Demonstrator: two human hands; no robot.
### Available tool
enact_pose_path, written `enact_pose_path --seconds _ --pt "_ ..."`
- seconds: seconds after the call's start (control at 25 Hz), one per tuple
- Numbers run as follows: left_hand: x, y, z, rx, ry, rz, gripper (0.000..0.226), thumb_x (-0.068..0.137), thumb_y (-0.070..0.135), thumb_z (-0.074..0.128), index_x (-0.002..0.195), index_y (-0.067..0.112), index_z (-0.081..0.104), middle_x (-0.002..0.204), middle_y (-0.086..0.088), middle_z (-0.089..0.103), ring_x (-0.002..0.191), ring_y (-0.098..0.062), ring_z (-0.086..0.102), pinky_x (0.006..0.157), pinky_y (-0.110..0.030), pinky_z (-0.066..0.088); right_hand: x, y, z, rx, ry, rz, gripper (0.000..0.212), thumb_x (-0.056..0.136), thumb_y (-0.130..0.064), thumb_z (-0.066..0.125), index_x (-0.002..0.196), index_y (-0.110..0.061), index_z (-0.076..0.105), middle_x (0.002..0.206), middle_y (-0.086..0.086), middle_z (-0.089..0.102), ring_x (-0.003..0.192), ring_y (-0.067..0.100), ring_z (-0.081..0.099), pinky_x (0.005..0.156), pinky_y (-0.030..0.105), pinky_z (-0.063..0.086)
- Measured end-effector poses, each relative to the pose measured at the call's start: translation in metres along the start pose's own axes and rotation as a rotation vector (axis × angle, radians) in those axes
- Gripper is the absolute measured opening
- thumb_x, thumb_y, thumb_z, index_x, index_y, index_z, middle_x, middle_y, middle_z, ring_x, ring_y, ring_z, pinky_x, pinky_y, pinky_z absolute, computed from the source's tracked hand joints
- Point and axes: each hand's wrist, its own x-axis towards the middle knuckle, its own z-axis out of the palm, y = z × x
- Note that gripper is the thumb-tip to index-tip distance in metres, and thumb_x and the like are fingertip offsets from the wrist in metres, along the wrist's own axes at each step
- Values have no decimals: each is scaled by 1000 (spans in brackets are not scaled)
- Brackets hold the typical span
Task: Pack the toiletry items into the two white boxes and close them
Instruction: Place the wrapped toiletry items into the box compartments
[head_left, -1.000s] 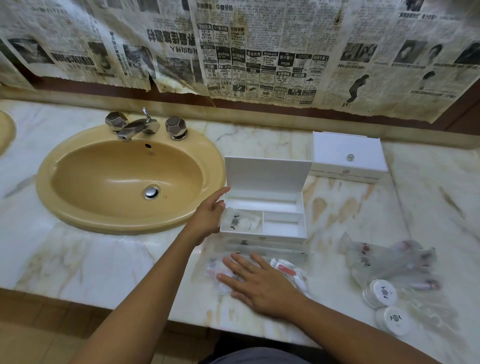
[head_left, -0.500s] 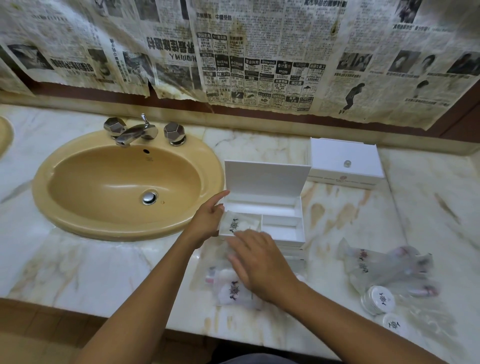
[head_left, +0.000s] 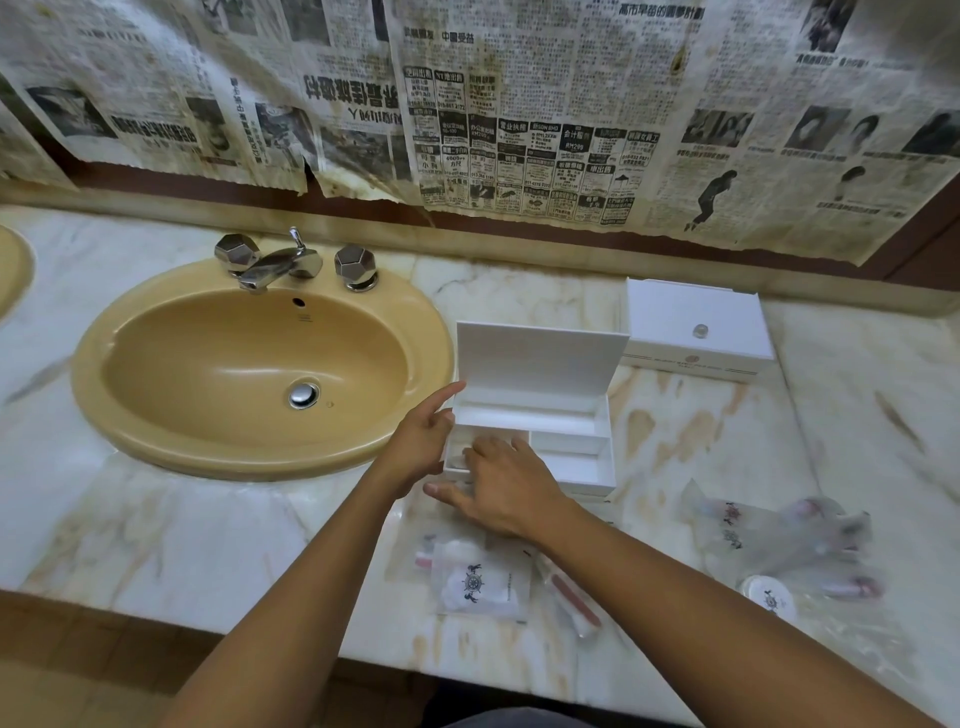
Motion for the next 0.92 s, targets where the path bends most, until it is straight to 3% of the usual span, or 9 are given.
enact_pose_path --seconds 0.12,0.2,0.36,0.48,0.56,0.64,0.92 --pt "0 -2 0 3 -6 1 46 107 15 37 140 43 52 78 -9 32 69 -18 31 73 -42 45 -7 -4 -1 92 124 -28 64 88 -64 39 98 -4 59 98 12 59 97 28 52 85 37 39" --pt "0 -2 -1 5 -8 3 46 107 16 37 141 44 52 77 -7 32 67 -16 31 74 -42 46 -15 -9 2 75 173 -100 65 85 -63 34 93 -5 61 89 11 60 88 30 54 79 40 41" --pt "0 -1 0 13 1 7 46 107 16 37 141 42 52 78 -7 34 67 -15 32 73 -41 46 -11 -9 2 27 10 -24 84 77 -75 15 104 -9 59 105 8 59 103 26 50 88 40 36" --pt "0 -1 0 1 7 8 45 107 16 37 136 45 53 77 -1 36 62 -6 36 70 -39 41 -5 -10 -4 101 -14 73 82 84 -73 28 106 -4 63 111 11 52 110 25 41 92 38 35" --pt "-2 -1 1 3 7 8 44 107 16 37 137 44 53 73 -1 33 52 -3 35 71 -40 42 -9 -13 -5 94 76 79 72 87 -67 38 103 -2 65 108 11 53 108 25 42 90 38 35" --pt "-2 -1 0 12 3 8 44 107 17 37 140 43 53 74 -5 32 58 -9 34 74 -41 45 -14 -16 -4 66 179 48 62 88 -61 44 99 -4 64 101 11 57 99 27 48 84 37 36" --pt "-1 -1 1 -3 9 -10 45 107 16 37 139 44 53 77 -6 31 65 -15 30 75 -41 46 -15 -15 -2 63 9 87 67 87 -68 34 98 -6 58 98 11 66 95 28 57 97 41 32"
